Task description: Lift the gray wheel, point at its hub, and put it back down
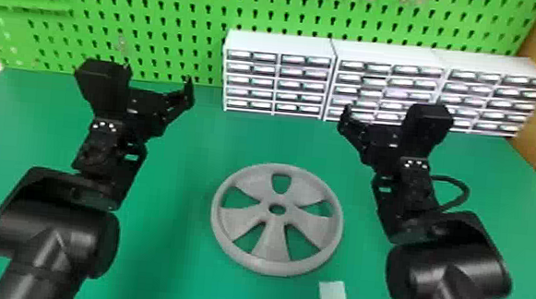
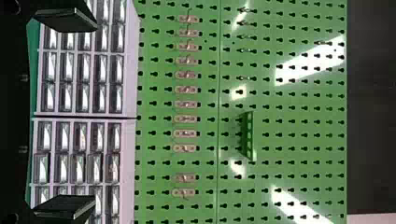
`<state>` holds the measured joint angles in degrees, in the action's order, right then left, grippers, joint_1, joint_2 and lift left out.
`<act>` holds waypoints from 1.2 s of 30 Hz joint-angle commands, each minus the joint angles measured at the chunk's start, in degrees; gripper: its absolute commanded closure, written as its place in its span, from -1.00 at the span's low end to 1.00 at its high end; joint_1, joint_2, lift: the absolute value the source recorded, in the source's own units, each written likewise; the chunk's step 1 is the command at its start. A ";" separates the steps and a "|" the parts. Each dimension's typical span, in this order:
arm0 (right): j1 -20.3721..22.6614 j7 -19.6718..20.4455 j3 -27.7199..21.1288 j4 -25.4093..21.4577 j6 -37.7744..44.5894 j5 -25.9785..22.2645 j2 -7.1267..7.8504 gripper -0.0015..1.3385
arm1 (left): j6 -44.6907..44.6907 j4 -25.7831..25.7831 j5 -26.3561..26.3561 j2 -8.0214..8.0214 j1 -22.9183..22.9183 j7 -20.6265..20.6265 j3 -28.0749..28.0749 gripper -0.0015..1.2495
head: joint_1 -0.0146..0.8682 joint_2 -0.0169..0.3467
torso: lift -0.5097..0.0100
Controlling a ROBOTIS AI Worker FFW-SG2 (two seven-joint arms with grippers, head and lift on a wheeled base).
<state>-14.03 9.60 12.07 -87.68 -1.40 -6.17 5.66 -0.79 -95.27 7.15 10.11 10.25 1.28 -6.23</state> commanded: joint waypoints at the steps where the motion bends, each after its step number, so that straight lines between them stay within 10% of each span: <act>1: -1.26 -0.37 -0.12 0.32 0.00 -0.16 0.14 -0.98 | 0.09 0.00 0.49 0.00 0.83 -0.57 0.34 -0.81 | 0.60 -0.65 | 0.62; 36: -26.31 -0.54 -1.17 2.52 -7.04 1.78 2.25 -0.98 | 7.29 2.72 2.07 1.58 27.02 1.01 -2.65 -0.81 | 0.60 -0.65 | 0.62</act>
<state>-37.61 9.00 10.78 -85.16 -7.95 -4.67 7.91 5.40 -92.82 8.83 11.78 34.32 1.76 -8.12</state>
